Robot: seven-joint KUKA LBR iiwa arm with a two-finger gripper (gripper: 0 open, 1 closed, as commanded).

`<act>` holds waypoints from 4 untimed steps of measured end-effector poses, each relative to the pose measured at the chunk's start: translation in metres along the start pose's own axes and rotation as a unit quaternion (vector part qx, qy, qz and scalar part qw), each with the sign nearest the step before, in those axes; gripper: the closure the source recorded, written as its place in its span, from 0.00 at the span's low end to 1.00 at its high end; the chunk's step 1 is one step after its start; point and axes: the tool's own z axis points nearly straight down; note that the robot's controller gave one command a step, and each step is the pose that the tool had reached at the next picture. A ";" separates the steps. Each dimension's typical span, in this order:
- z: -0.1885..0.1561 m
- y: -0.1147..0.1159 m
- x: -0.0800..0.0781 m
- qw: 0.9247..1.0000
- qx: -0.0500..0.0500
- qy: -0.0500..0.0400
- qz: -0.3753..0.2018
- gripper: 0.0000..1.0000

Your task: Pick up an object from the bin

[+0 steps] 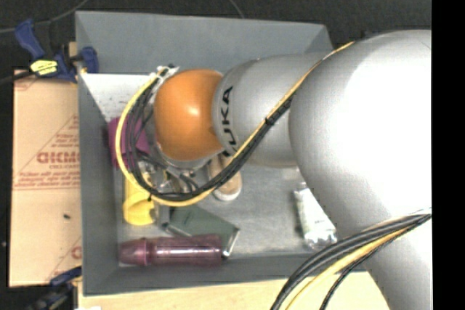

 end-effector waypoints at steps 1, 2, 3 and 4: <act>-0.017 -0.001 0.004 1.000 0.002 0.008 0.000 1.00; -0.036 -0.001 0.003 1.000 0.002 0.006 0.001 1.00; -0.049 -0.001 0.002 1.000 0.002 0.004 0.001 1.00; -0.054 -0.001 0.001 1.000 0.001 0.003 0.002 1.00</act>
Offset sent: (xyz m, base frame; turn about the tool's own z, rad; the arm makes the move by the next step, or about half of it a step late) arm 0.0000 0.0001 0.0081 0.0000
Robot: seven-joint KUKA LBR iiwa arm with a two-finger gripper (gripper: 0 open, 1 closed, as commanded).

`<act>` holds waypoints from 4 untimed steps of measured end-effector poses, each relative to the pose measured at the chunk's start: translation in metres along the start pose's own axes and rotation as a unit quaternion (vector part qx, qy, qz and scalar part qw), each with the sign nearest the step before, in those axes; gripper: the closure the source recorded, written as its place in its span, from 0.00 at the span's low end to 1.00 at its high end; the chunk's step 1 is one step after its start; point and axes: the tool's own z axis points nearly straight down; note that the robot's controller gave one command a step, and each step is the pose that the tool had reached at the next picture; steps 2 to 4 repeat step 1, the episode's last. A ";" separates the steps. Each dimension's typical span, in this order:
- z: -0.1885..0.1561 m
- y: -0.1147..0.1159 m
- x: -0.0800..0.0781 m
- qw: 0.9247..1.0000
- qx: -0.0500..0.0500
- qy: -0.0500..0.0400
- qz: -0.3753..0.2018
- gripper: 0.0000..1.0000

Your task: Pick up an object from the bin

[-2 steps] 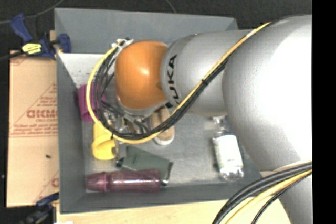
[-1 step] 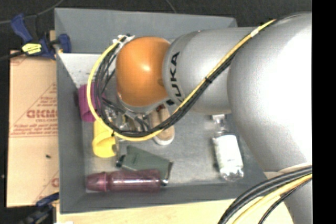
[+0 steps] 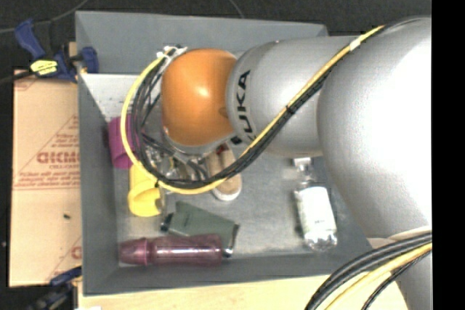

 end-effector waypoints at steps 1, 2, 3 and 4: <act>-0.004 0.000 0.000 1.000 0.000 0.001 0.001 1.00; -0.004 0.000 0.000 1.000 0.000 0.001 0.001 1.00; -0.004 0.000 0.000 1.000 0.000 0.001 0.001 1.00; -0.004 0.000 0.000 1.000 0.000 0.001 0.001 1.00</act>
Offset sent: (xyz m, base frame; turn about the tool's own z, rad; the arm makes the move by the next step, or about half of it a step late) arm 0.0002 0.0000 0.0261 0.0000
